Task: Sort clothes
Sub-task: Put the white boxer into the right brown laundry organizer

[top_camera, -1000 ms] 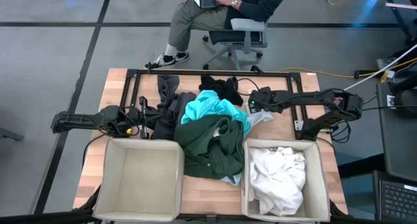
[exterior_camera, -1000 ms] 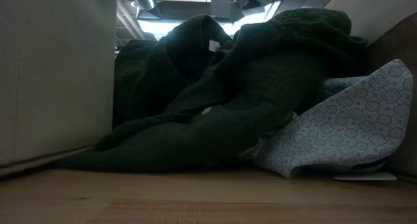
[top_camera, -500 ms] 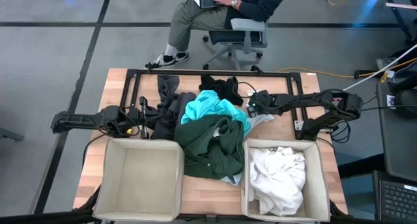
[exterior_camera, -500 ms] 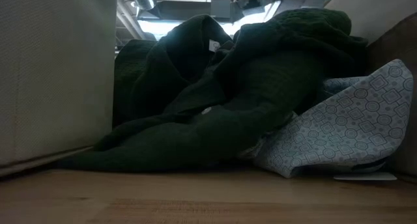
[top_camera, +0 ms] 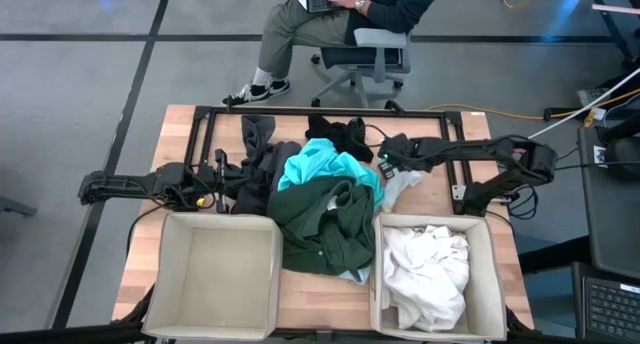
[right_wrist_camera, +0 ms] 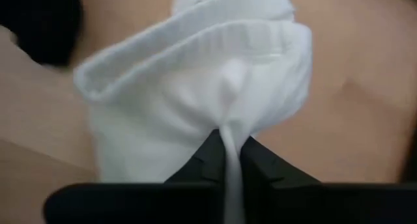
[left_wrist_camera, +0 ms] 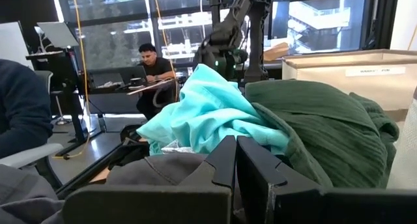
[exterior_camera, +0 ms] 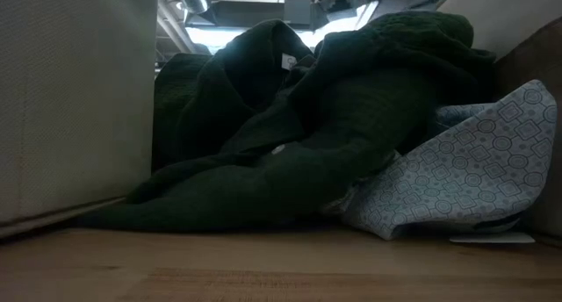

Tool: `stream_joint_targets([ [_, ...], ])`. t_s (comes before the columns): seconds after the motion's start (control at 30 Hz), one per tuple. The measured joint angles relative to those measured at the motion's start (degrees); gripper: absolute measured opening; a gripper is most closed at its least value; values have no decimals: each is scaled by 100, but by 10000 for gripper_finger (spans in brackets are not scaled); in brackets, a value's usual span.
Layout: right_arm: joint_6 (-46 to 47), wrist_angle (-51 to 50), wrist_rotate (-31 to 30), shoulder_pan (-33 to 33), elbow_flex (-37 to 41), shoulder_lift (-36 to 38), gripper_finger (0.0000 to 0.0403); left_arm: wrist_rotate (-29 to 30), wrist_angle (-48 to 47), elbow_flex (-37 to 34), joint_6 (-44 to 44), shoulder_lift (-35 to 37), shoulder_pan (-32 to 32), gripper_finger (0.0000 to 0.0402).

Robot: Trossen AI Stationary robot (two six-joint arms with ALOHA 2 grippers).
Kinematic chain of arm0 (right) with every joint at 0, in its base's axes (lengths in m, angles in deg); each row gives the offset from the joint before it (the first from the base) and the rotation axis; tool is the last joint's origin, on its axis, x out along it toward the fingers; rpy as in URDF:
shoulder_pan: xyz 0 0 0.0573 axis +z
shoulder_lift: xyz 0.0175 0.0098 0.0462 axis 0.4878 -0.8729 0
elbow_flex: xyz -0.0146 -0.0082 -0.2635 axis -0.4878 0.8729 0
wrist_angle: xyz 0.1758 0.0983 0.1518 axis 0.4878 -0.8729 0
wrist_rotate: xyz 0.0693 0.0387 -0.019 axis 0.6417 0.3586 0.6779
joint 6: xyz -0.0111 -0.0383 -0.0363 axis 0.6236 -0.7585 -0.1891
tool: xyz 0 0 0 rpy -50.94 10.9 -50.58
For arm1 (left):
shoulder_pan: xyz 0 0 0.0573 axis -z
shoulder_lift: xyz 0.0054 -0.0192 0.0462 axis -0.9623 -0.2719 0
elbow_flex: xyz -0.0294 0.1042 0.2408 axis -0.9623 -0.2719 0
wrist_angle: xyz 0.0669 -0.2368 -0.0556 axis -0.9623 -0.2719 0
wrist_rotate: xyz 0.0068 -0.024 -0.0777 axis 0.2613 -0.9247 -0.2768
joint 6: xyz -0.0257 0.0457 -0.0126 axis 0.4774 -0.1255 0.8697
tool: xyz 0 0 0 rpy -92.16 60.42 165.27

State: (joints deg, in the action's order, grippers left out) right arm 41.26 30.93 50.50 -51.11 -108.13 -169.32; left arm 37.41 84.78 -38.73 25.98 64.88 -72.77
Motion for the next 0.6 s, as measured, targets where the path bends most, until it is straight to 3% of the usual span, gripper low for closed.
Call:
stream_joint_targets([
  [0.1, -120, -552, -313, 111, -567, 37, 11, 1, -32, -1, -2, 0, 1, 5],
  [0.3, -171, -1683, -729, 349, -1641, 50, 32, -1, -41, 0, -2, 0, 0, 5],
  [0.6, -270, -2924, -1237, 742, -3133, 59, 15, -1, -154, 0, -2, -2, 2, 5],
])
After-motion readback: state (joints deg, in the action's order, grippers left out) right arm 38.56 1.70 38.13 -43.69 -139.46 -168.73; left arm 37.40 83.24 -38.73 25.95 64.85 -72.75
